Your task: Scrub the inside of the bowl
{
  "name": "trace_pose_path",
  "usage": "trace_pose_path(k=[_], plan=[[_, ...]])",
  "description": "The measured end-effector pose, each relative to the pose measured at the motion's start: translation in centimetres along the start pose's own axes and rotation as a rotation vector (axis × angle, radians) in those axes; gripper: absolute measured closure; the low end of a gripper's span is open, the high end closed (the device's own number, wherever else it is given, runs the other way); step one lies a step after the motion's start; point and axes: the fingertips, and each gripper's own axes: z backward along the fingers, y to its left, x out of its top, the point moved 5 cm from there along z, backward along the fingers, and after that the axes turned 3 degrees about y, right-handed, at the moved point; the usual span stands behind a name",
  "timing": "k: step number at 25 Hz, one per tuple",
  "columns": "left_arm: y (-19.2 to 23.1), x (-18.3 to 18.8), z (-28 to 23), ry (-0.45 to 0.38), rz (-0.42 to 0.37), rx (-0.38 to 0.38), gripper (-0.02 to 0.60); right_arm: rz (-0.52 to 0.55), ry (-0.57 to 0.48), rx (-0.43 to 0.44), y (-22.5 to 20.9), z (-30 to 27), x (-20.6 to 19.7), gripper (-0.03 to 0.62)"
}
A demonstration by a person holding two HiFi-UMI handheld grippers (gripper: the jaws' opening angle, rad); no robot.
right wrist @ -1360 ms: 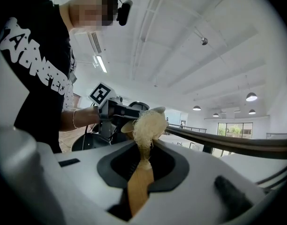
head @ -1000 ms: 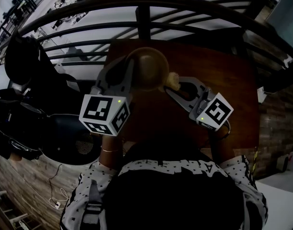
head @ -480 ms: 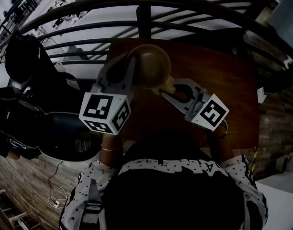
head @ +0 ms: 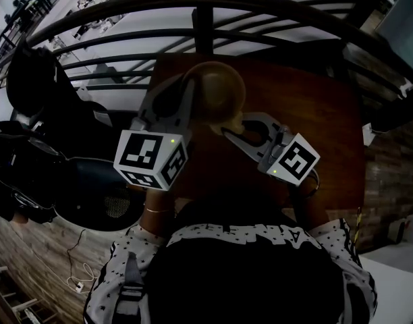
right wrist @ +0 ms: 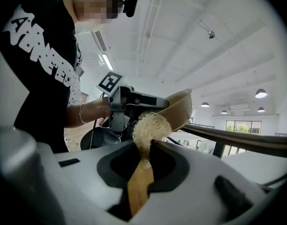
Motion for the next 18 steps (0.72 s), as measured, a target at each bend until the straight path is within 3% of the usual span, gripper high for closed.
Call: trace_pose_path(k=[18], plan=[[-1.3,0.1,-0.7,-0.016,0.005,-0.028,0.557,0.007,0.004,0.005,0.4,-0.5,-0.3,0.534]])
